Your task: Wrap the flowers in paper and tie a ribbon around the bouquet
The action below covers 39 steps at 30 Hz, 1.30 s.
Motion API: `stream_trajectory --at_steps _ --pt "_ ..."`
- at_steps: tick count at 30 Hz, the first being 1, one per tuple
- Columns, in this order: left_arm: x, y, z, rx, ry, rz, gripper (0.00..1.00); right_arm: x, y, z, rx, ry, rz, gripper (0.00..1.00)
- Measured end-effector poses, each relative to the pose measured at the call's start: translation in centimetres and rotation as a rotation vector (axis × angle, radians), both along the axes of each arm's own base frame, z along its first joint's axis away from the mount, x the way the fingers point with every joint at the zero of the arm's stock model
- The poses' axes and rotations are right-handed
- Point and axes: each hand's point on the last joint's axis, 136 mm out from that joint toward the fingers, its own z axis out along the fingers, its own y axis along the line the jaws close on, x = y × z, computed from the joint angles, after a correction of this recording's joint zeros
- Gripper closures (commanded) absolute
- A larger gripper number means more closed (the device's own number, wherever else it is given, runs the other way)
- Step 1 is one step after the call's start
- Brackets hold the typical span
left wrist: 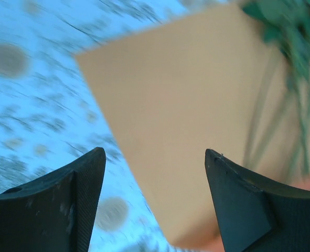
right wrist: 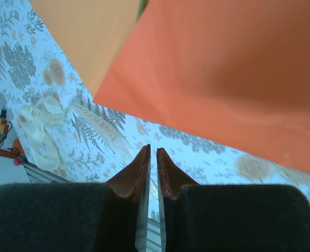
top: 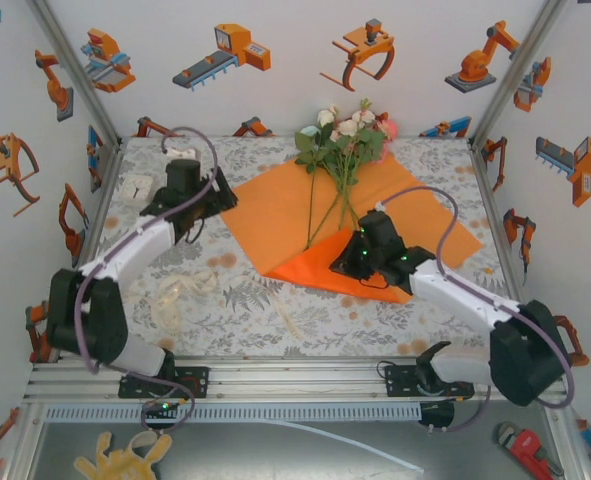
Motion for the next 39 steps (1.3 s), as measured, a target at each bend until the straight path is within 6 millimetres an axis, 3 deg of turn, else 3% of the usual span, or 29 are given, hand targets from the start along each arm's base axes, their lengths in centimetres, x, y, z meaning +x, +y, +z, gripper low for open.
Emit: stream_trajectory --at_steps 5,10,15,22,29,32,37,39 --pt "6.3 4.9 -4.6 0.075 0.109 0.177 0.29 1.3 1.4 -0.8 0.002 -0.003 0.013 0.8" --pt "9.5 4.8 -9.0 0.103 0.196 0.176 0.2 1.9 1.9 -0.3 0.0 -0.021 0.025 0.79" --pt "9.2 3.1 -11.2 0.109 0.257 0.131 0.19 2.5 2.3 0.8 0.003 -0.054 0.041 0.79" --pt "9.7 -0.2 -12.0 0.078 0.281 0.045 0.22 2.5 2.4 1.0 -0.003 -0.06 0.057 0.79" --pt "9.7 -2.7 -12.2 0.007 0.288 -0.024 0.43 2.4 2.3 0.9 -0.007 -0.056 0.061 0.79" --pt "9.6 -3.6 -12.2 -0.031 0.295 -0.052 0.48 2.3 2.1 0.8 -0.011 -0.056 0.058 0.79" --pt "8.7 -5.9 -12.3 -0.121 0.313 -0.112 0.53 1.9 1.1 -0.6 -0.041 -0.023 0.039 0.79" --pt "7.9 -7.0 -12.4 -0.167 0.328 -0.136 0.62 1.7 0.8 -1.1 -0.05 -0.01 0.035 0.79"
